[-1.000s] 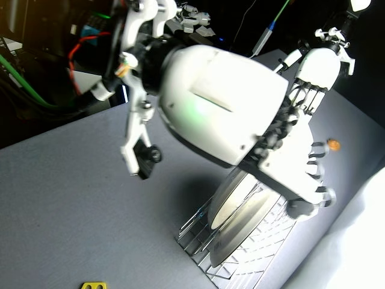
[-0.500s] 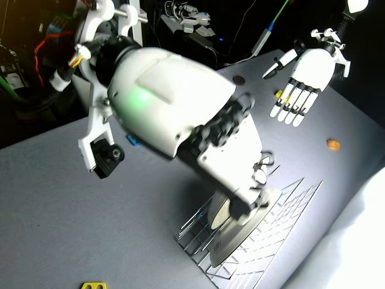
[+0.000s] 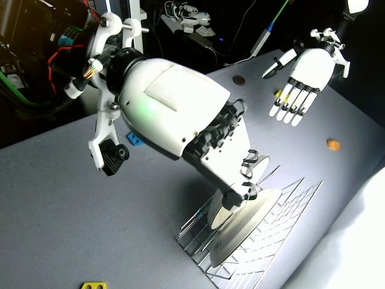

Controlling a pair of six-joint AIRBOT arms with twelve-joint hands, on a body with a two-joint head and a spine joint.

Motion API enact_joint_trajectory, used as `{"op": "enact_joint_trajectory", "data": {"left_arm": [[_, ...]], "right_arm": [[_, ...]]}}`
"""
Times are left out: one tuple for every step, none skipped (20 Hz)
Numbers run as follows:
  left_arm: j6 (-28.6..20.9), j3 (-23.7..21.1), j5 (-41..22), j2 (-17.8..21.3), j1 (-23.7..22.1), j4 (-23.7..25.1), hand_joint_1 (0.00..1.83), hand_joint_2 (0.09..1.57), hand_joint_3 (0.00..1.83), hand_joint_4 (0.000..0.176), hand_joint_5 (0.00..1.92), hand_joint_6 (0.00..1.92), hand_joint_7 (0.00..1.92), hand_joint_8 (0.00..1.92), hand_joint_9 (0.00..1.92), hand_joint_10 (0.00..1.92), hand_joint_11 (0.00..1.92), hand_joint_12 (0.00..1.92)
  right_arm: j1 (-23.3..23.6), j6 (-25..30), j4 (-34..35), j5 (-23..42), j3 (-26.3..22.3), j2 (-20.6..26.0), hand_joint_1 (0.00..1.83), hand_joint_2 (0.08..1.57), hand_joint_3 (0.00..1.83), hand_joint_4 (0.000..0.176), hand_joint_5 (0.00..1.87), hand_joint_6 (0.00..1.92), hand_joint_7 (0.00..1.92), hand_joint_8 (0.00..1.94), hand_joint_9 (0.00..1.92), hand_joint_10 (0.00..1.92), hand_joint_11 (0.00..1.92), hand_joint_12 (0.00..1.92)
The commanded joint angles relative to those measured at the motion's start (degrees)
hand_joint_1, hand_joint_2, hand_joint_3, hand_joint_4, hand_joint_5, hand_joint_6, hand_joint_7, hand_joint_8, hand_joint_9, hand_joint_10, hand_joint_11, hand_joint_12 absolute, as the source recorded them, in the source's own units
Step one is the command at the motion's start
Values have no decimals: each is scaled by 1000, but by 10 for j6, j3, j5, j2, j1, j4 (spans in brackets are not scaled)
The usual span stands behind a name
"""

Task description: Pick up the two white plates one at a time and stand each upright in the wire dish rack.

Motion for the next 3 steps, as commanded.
{"op": "enact_joint_trajectory", "data": {"left_arm": [[-2, 3, -11, 2, -3, -41, 0, 1207, 1, 0, 300, 7, 352, 11, 270, 10, 0, 502], [-2, 3, -11, 2, -3, -41, 0, 1208, 1, 0, 292, 2, 350, 8, 270, 8, 0, 508], [-2, 4, -11, 2, -3, -41, 0, 1212, 2, 0, 290, 1, 351, 5, 271, 6, 0, 497]], "right_arm": [[5, 3, -31, 48, -1, 3, 1186, 1154, 18, 19, 881, 1185, 907, 1026, 934, 20, 444, 1066], [5, 4, -32, 48, -1, 3, 1186, 1167, 3, 24, 871, 1202, 888, 1084, 941, 20, 442, 1079], [5, 7, -33, 47, -1, 3, 1186, 1170, 0, 25, 859, 1219, 892, 1085, 945, 21, 442, 1083]]}}
